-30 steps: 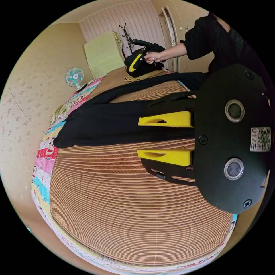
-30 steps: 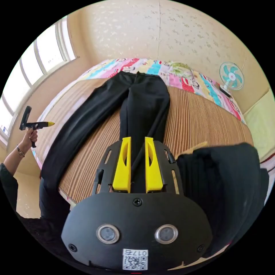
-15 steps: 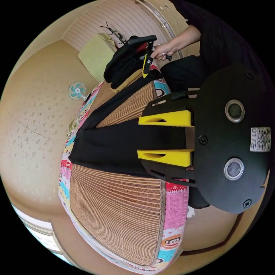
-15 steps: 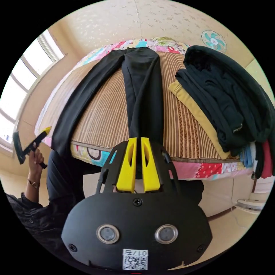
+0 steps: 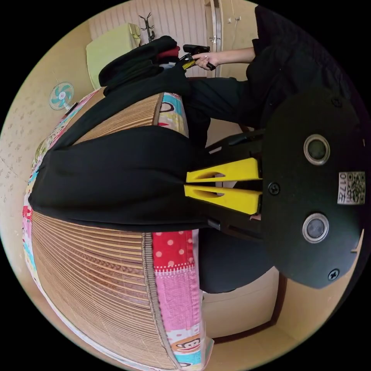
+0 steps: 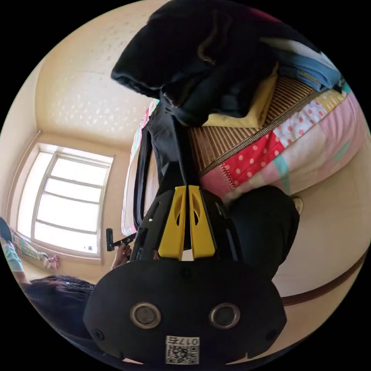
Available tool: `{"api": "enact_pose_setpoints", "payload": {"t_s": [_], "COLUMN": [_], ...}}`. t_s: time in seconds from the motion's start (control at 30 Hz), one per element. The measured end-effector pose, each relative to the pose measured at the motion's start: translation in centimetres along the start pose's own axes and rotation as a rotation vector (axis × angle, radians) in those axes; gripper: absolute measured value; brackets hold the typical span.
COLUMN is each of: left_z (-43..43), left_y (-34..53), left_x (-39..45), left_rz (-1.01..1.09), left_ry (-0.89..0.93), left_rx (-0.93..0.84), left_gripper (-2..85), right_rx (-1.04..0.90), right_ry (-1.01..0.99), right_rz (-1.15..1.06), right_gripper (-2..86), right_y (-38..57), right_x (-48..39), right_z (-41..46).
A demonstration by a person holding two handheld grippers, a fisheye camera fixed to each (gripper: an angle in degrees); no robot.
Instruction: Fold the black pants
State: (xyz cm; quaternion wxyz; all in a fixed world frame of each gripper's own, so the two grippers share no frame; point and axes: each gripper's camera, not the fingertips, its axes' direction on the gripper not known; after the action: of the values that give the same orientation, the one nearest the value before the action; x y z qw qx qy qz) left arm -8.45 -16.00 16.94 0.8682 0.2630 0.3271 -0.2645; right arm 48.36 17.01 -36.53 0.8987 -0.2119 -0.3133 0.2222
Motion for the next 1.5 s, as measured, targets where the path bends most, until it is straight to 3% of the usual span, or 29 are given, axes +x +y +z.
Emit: {"api": "enact_pose_setpoints", "payload": {"t_s": [0.1,0.17,0.23,0.3,0.4,0.5,0.6,0.67,0.77,0.83,0.9,0.97,1.1,1.2,1.33,1.5], "left_z": [-1.4,-3.5,-7.0,-8.9,-9.4,-6.5,-2.8,-1.8,-1.6,-2.1,-2.7,-3.1,-4.0,-4.7,-5.9,-8.3], "left_y": [2.6,3.4,3.0,1.4,-2.8,-7.2,-9.0,-8.7,-8.0,-7.7,-7.3,-6.8,-6.1,-6.1,-6.0,-4.9], "left_x": [-0.4,0.3,3.1,6.4,12.0,16.1,17.9,17.3,14.9,12.8,11.6,11.0,9.9,8.2,3.7,-3.5], "left_rz": [-0.029,-0.022,0.041,0.149,0.315,0.38,0.446,0.438,0.4,0.356,0.332,0.317,0.306,0.274,0.201,0.13], "left_ry": [0.089,0.155,0.226,0.292,0.462,0.457,0.49,0.475,0.507,0.559,0.573,0.588,0.606,0.657,0.758,0.872], "left_rx": [0.03,0.075,0.163,0.186,0.116,-0.029,-0.181,-0.188,-0.157,-0.133,-0.101,-0.074,-0.037,-0.022,0.04,0.106], "left_gripper": [1.8,7.2,13.5,14.4,16.7,17.8,13.0,4.2,2.0,1.2,0.9,0.8,0.9,1.1,1.2,1.0], "right_rx": [0.022,0.042,0.026,-0.07,-0.176,-0.261,-0.323,-0.426,-0.575,-0.482,-0.368,-0.386,-0.332,-0.306,-0.226,0.127], "right_ry": [0.006,-0.02,-0.05,-0.107,-0.166,-0.199,-0.223,-0.176,-0.107,-0.025,0.137,0.236,0.388,0.359,0.422,0.38], "right_rz": [-0.109,-0.204,-0.336,-0.491,-0.623,-0.7,-0.753,-0.803,-0.87,-0.849,-0.689,-0.551,-0.238,-0.019,-0.012,-0.326], "right_gripper": [1.0,1.0,1.0,1.1,1.2,1.3,1.8,2.4,4.2,6.6,13.2,16.2,18.0,16.6,7.0,3.3], "right_y": [2.7,4.0,4.8,5.6,6.8,7.9,8.3,7.5,3.0,-2.2,-11.6,-19.4,-33.6,-38.8,-40.0,-35.6], "right_x": [-2.7,-4.8,-7.8,-12.1,-16.6,-19.4,-20.5,-20.6,-20.7,-21.3,-22.1,-21.9,-17.8,-13.1,-13.0,-26.7], "right_z": [-2.7,-4.6,-5.5,-4.3,-1.1,2.3,4.3,5.5,5.8,5.2,7.4,12.0,23.4,28.1,30.6,31.0]}}
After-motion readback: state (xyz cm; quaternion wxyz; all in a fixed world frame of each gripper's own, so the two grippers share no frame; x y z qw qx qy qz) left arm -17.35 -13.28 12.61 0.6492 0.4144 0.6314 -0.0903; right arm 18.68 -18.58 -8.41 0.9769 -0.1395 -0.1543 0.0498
